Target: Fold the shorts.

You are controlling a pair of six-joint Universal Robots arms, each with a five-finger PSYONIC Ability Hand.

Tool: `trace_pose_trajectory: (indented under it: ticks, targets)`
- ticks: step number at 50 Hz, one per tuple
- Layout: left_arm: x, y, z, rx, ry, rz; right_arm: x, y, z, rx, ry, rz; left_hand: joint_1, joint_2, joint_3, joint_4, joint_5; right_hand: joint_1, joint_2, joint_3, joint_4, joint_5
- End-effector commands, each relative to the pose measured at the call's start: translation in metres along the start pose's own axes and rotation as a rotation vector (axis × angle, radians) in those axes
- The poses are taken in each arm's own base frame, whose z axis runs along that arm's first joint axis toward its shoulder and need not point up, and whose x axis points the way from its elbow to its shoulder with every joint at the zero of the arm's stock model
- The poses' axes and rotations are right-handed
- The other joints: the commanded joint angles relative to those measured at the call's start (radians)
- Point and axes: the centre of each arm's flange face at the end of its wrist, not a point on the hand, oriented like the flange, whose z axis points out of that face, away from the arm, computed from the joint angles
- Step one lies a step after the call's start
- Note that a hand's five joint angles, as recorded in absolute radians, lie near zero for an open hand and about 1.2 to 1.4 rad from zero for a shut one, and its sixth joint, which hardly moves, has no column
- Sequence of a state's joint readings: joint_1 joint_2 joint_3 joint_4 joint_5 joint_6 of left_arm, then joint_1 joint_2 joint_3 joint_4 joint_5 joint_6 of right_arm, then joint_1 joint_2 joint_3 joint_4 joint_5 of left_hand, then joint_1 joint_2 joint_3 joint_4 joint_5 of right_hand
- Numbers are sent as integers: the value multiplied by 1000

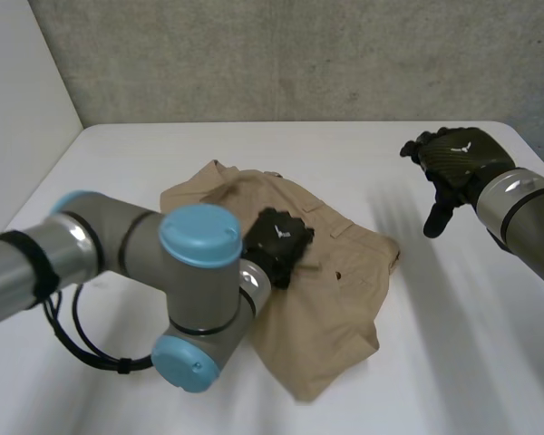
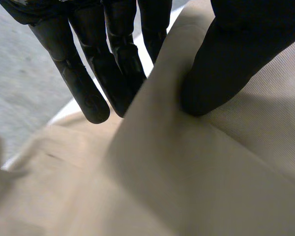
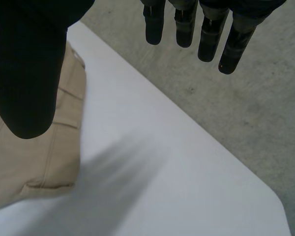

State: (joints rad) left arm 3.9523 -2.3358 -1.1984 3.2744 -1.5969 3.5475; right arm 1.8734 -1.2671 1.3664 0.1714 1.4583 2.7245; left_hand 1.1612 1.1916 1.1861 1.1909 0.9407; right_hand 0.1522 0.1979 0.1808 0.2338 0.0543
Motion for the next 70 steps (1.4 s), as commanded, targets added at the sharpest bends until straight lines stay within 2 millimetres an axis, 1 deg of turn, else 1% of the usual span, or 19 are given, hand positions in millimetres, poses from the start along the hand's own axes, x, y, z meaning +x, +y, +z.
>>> trace_pose_trajectory:
  ticks: [1, 4, 7, 12, 20, 23, 27, 29, 33, 36, 37, 41, 44, 46, 49, 51, 60, 64, 70]
  targets:
    - [-39, -38, -39, 43, -136, -29, -8, 20, 9, -69, -37, -45, 235, 205, 210, 205, 281, 22, -23, -6, -59, -54]
    - [-51, -45, -56, 55, -162, -34, -15, 29, 12, -110, -82, -70, 235, 205, 210, 205, 281, 22, -23, -6, -59, -54]
    - [-61, -52, -65, 72, -189, -43, -21, 34, 11, -132, -156, -83, 235, 205, 210, 205, 281, 22, -23, -6, -59, -54]
    - [-87, -69, -78, 128, -262, -109, -34, 37, 5, -133, -282, -38, 235, 205, 210, 205, 281, 22, -23, -6, -59, -54]
    - [-120, -84, -85, 211, -332, -283, -54, 59, 10, -183, -355, 87, 235, 205, 210, 205, 281, 22, -23, -6, -59, -54]
    - [-124, -86, -86, 222, -341, -309, -67, 64, 12, -153, -372, 68, 235, 205, 210, 205, 281, 22, -23, -6, -59, -54]
    - [-126, -88, -87, 231, -344, -326, -72, 70, 18, -128, -350, 60, 235, 205, 210, 205, 281, 38, -8, 9, -44, -39]
    - [-127, -90, -89, 239, -347, -327, -72, 71, 22, -116, -329, 60, 235, 205, 210, 205, 281, 144, 98, 115, 62, 67]
    - [-130, -96, -91, 259, -357, -341, -71, 71, 28, -80, -290, 50, 235, 205, 210, 205, 281, 607, 561, 578, 525, 530]
    - [-132, -100, -94, 279, -359, -369, -75, 72, 31, -67, -287, 41, 235, 205, 210, 205, 281, 1131, 1086, 1103, 1050, 1055]
    - [-133, -102, -96, 288, -361, -379, -75, 72, 31, -66, -286, 42, 235, 205, 210, 205, 281, 1243, 1197, 1214, 1161, 1166]
    - [-138, -113, -105, 334, -363, -421, -70, 64, 28, -45, -276, 44, 235, 205, 210, 205, 281, 1244, 1198, 1215, 1162, 1167]
    - [-140, -120, -111, 362, -367, -431, -64, 51, 21, -12, -261, 39, 235, 205, 210, 205, 281, 1244, 1198, 1215, 1162, 1167]
    - [-142, -122, -112, 369, -370, -429, -67, 52, 17, -19, -265, 38, 235, 205, 210, 205, 281, 1244, 1198, 1215, 1162, 1167]
    - [-143, -124, -113, 375, -373, -430, -68, 60, 10, -55, -279, 59, 235, 205, 210, 205, 281, 490, 445, 462, 409, 414]
    - [-143, -124, -113, 377, -373, -432, -69, 61, 8, -62, -280, 80, 235, 205, 210, 205, 281, 400, 354, 371, 318, 323]
    - [-143, -127, -113, 385, -373, -430, -74, 70, 2, -111, -288, 265, 235, 205, 210, 205, 281, 350, 304, 321, 268, 273]
    - [-146, -130, -113, 397, -378, -431, -86, 82, 7, -137, -306, 370, 235, 205, 210, 205, 281, 318, 272, 289, 236, 241]
    - [-148, -137, -112, 420, -380, -428, -114, 85, 1, -154, -374, 398, 235, 205, 210, 205, 281, 276, 231, 248, 195, 200]
